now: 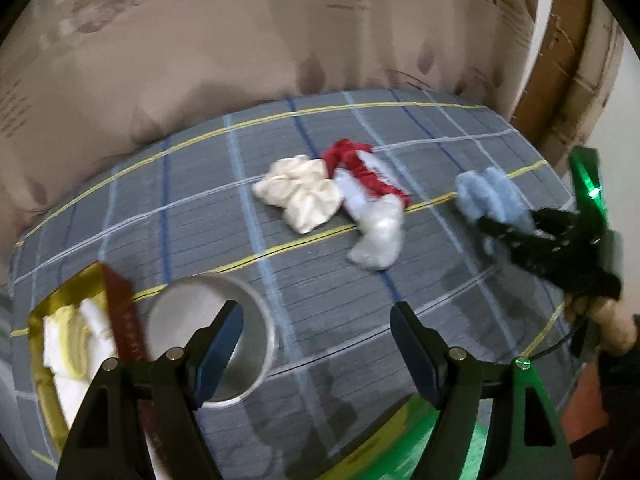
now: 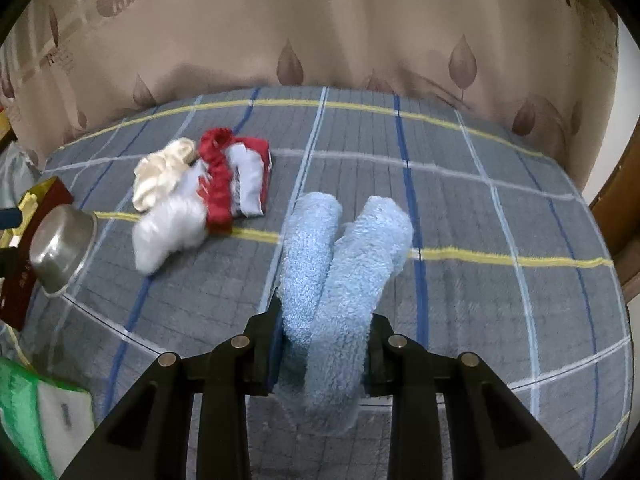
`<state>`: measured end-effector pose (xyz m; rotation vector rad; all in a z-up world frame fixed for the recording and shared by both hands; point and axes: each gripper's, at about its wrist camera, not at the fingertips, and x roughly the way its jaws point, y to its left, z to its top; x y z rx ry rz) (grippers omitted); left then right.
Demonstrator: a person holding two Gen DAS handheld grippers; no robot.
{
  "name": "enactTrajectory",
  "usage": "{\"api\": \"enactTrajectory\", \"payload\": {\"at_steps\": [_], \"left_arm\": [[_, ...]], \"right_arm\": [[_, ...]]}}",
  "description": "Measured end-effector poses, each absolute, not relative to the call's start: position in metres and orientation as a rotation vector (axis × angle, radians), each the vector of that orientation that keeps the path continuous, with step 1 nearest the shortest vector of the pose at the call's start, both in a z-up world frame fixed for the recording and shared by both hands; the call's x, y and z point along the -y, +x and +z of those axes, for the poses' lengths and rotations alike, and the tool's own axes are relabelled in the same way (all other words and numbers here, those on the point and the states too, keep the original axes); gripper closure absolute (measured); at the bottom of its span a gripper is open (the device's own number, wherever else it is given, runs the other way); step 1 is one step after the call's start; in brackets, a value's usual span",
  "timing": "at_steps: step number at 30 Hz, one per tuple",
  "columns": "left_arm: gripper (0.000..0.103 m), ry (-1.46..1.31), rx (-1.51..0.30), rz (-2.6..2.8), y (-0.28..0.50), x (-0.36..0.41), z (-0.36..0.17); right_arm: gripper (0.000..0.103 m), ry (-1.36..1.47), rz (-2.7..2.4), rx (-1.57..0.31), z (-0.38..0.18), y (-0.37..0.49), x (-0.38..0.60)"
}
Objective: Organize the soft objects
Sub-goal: 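Lift the blue towel off the bed with the right gripper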
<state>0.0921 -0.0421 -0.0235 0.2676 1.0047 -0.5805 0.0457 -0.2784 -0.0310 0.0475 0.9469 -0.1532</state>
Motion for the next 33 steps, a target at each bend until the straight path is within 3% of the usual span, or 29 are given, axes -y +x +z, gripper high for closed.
{"api": "enactTrajectory", "payload": {"at_steps": [9, 33], "left_arm": [[0.025, 0.32, -1.047, -0.627, 0.1, 0.081, -0.037], [0.025, 0.287, -1.313, -0.682, 0.168, 0.154, -0.092]], "right_arm": [[0.074, 0.165, -0.163, -0.911, -0.062, 0.051, 0.288], [0.068, 0.112, -0.164, -0.899, -0.064, 0.051, 0.282]]}}
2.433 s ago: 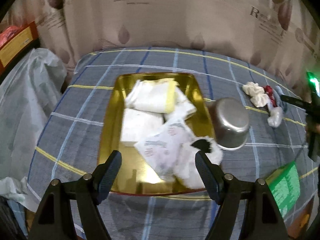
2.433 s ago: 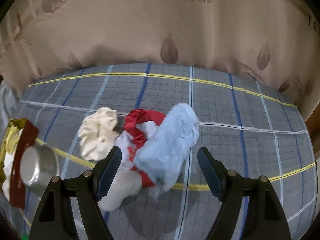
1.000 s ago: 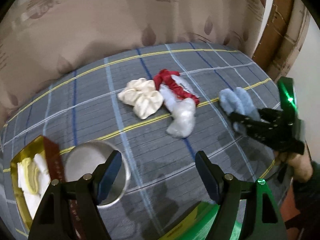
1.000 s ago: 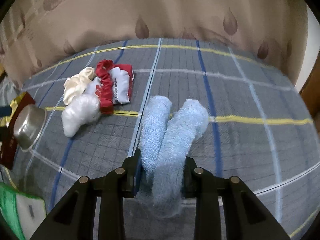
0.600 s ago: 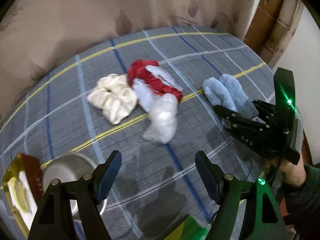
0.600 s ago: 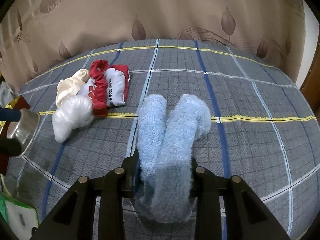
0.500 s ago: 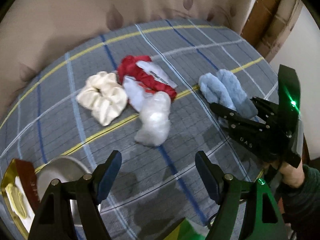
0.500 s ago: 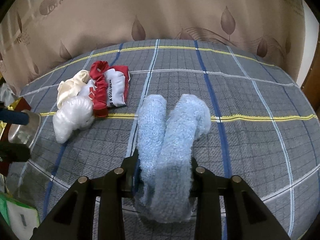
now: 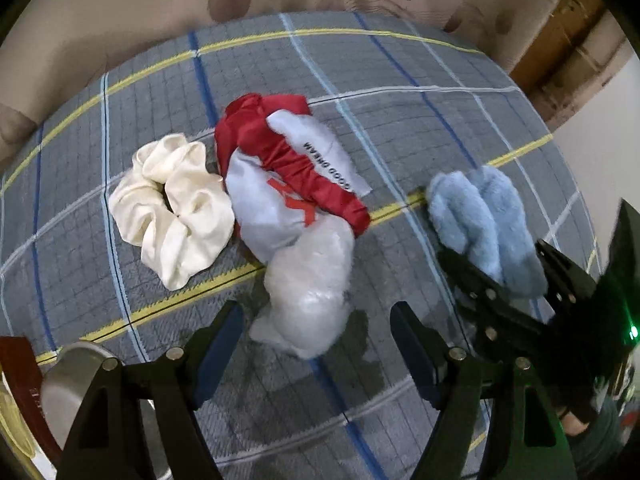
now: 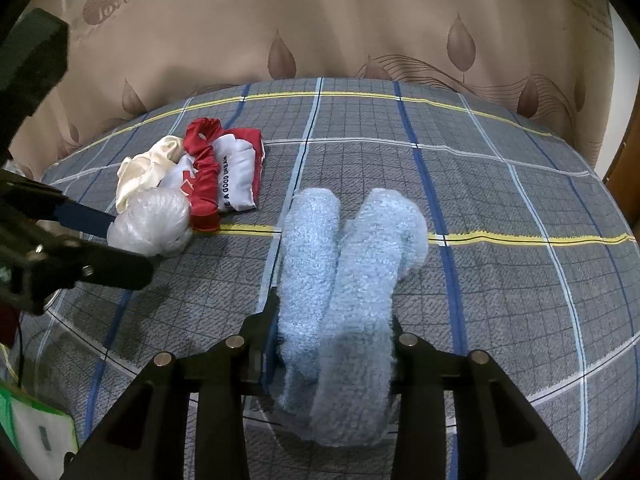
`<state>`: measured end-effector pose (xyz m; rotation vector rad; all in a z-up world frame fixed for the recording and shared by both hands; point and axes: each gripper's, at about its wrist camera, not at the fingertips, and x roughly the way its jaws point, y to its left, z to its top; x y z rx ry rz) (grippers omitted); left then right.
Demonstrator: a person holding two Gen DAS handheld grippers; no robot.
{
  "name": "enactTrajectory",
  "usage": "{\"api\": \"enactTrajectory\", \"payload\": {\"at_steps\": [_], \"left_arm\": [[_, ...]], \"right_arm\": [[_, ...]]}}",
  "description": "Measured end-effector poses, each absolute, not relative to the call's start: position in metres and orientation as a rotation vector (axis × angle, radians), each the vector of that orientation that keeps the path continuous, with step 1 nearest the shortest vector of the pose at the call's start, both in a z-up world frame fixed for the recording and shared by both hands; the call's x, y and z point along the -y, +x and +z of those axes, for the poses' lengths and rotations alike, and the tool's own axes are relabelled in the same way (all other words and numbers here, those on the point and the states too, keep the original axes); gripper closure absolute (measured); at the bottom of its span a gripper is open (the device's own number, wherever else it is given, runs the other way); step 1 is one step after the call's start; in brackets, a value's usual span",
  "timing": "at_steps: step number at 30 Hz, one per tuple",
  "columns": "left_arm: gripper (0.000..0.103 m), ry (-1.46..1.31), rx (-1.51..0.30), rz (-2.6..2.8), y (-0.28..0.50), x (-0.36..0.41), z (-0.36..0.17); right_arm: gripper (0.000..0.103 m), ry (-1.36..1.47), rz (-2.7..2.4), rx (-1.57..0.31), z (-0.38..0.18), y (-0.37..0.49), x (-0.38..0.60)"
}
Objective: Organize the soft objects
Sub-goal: 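Grasp the clear plastic bag with the left gripper while the right gripper holds the towel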
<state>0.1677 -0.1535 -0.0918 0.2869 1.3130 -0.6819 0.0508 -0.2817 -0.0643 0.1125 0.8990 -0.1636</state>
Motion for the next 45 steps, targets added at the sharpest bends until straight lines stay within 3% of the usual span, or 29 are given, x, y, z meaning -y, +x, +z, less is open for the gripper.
{"api": "enactTrajectory", "payload": {"at_steps": [7, 9, 11, 13, 28, 45], "left_arm": [[0.026, 0.268, -1.327, -0.644, 0.178, 0.157, -0.097], [0.033, 0.263, -1.329, -0.63, 0.181, 0.158, -0.098], [0.053, 0.267, -1.335, -0.631, 0.182, 0.159, -0.1], [0.064, 0.281, -1.342, -0.617, 0.184, 0.16, -0.104], [0.067, 0.272, -1.257, -0.622, 0.153, 0.137, -0.071], [0.067, 0.209, -1.143, -0.51, 0.106, 0.047, -0.017]], "right_arm": [[0.065, 0.112, -0.159, -0.9, -0.064, 0.051, 0.281], [0.065, 0.111, -0.16, -0.9, -0.064, 0.05, 0.281], [0.065, 0.113, -0.16, -0.9, -0.064, 0.05, 0.281], [0.065, 0.112, -0.16, -0.9, -0.064, 0.05, 0.281], [0.065, 0.112, -0.16, -0.899, -0.064, 0.05, 0.281], [0.063, 0.101, -0.163, -0.902, -0.064, 0.051, 0.278]]}}
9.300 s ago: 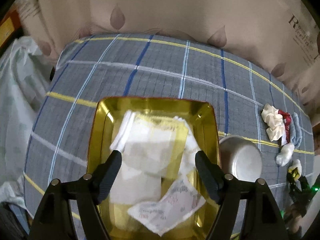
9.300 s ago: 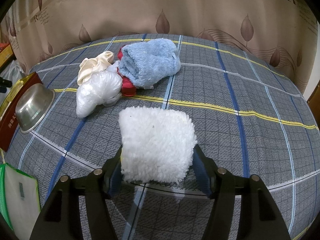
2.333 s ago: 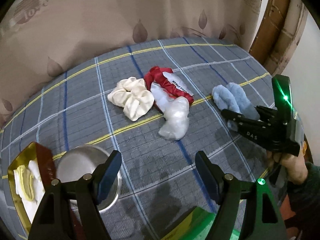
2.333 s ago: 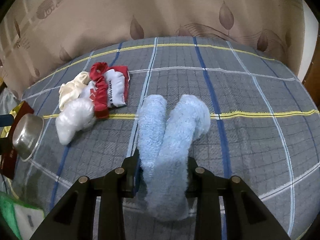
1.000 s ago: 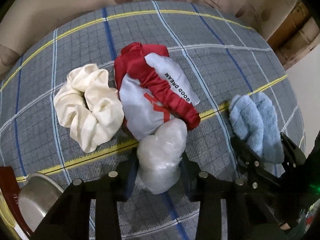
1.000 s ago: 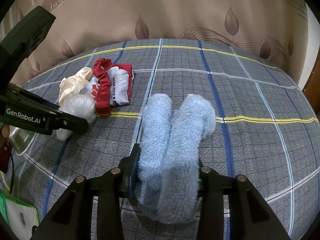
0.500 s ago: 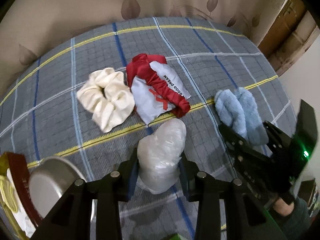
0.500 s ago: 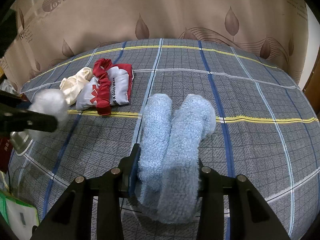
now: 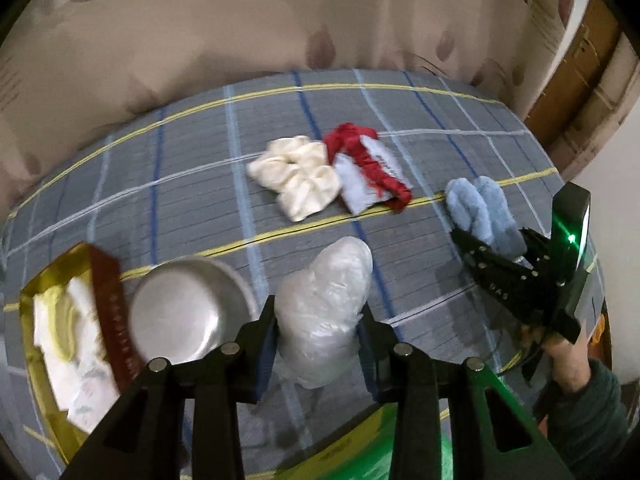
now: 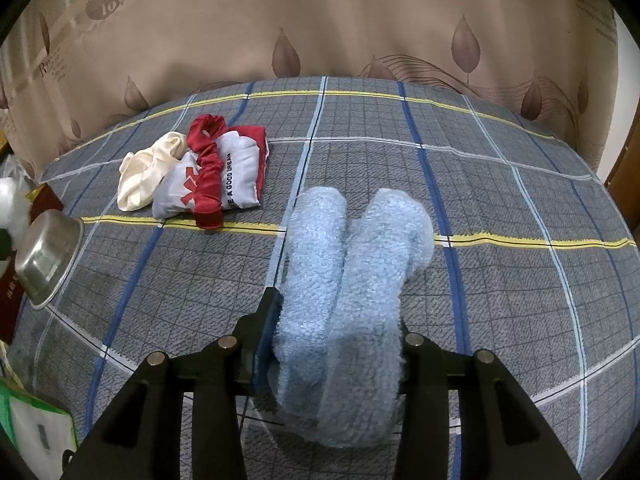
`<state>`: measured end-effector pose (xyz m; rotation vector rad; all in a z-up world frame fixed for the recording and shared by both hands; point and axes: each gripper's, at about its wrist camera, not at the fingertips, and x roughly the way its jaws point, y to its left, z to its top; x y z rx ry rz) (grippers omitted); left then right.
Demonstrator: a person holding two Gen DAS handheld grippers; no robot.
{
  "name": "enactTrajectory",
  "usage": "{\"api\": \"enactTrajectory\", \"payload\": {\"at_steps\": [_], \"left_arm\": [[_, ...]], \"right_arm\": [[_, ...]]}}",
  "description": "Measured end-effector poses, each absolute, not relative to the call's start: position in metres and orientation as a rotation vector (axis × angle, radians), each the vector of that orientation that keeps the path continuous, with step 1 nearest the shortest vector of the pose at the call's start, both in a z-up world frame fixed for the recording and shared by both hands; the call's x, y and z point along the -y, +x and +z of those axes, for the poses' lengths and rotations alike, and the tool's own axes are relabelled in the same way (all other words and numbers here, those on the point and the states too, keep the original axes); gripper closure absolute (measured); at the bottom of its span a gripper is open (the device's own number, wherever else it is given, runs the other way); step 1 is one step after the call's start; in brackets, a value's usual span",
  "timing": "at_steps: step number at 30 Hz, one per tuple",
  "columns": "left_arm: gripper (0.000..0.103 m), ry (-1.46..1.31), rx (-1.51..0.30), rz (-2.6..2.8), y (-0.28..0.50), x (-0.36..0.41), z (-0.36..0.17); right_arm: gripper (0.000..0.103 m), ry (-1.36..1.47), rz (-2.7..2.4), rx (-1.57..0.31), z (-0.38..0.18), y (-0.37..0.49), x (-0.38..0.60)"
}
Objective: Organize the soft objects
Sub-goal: 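Grasp the clear plastic bag with the left gripper while the right gripper holds the towel, then carry the plastic bag into the gold tray and open the left gripper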
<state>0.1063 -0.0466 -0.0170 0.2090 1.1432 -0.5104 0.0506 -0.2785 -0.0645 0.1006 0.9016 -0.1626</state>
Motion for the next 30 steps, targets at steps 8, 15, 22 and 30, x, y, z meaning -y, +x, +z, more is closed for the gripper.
{"api": "enactTrajectory", "payload": {"at_steps": [8, 15, 22, 30], "left_arm": [[0.067, 0.114, -1.096, -0.364, 0.104, -0.02, -0.005], [0.067, 0.043, -1.098, -0.25, 0.112, -0.075, -0.007], [0.067, 0.054, -1.077, -0.134, 0.124, -0.118, -0.008], [0.067, 0.059, -1.099, -0.038, 0.142, -0.164, -0.019]], "right_arm": [[0.063, 0.099, -0.163, -0.902, -0.065, 0.051, 0.278], [0.063, 0.099, -0.163, -0.902, -0.065, 0.051, 0.278], [0.063, 0.099, -0.163, -0.902, -0.065, 0.051, 0.278], [0.063, 0.098, -0.163, -0.901, -0.065, 0.051, 0.278]]}}
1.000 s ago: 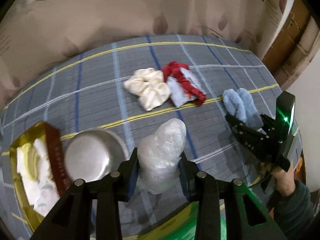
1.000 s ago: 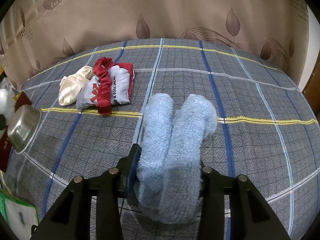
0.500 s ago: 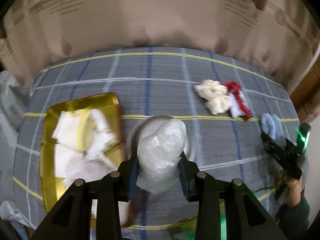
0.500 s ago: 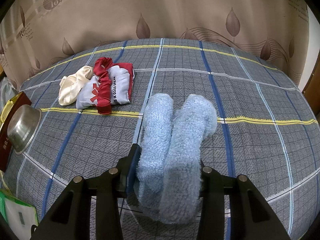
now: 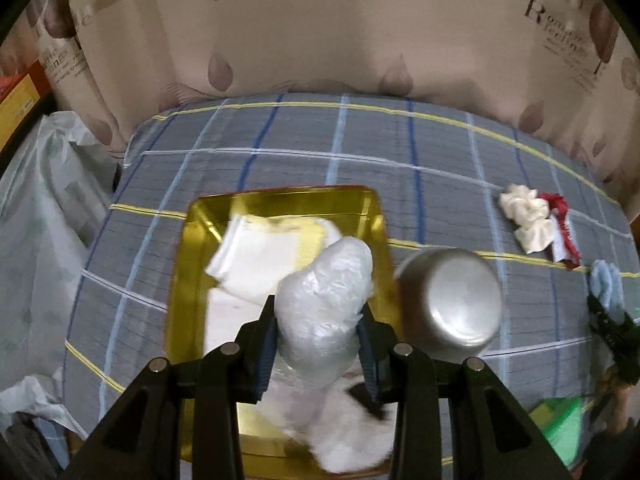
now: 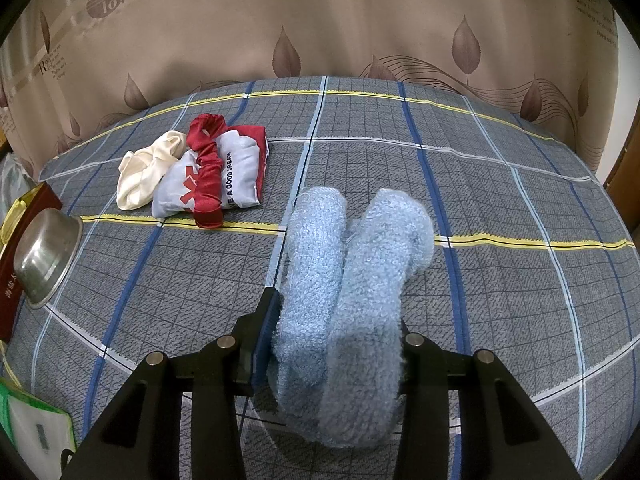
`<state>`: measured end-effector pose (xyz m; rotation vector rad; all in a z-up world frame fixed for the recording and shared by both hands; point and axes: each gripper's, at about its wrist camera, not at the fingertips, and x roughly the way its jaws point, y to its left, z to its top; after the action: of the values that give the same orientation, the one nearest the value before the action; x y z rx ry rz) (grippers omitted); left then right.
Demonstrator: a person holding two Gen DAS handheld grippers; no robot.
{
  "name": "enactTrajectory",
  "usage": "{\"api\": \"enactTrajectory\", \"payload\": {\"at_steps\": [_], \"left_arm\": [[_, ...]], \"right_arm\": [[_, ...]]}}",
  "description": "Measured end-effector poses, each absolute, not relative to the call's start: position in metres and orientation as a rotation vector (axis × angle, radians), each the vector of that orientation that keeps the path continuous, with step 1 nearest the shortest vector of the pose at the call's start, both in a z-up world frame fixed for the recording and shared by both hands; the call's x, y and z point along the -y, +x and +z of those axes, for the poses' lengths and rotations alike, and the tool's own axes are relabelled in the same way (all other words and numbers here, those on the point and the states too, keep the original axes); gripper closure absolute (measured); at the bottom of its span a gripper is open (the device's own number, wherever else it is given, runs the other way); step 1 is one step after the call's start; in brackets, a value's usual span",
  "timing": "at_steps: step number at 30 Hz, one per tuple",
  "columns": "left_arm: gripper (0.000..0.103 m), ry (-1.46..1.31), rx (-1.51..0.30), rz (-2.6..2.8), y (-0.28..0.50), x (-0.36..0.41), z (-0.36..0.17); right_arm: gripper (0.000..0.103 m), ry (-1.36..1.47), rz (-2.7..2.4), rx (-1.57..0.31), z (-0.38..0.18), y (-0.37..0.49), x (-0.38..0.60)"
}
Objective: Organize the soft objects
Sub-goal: 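Carry the plastic bag into the gold tray and open the left gripper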
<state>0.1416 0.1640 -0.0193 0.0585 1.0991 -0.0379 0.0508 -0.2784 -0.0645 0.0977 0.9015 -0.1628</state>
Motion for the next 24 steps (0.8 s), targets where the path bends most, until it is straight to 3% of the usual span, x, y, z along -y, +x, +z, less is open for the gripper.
{"api": "enactTrajectory", "payload": {"at_steps": [13, 19, 24], "left_arm": [[0.066, 0.057, -1.128, 0.026, 0.149, -0.2, -0.037], [0.056, 0.057, -1.162, 0.031, 0.154, -0.203, -0.044], [0.053, 0.036, -1.161, 0.029, 0.152, -0.208, -0.043]], "right_arm": [[0.063, 0.096, -0.162, -0.902, -0.064, 0.051, 0.278], [0.063, 0.097, -0.163, -0.901, -0.064, 0.051, 0.278], [0.062, 0.097, -0.163, -0.901, -0.064, 0.051, 0.278]]}}
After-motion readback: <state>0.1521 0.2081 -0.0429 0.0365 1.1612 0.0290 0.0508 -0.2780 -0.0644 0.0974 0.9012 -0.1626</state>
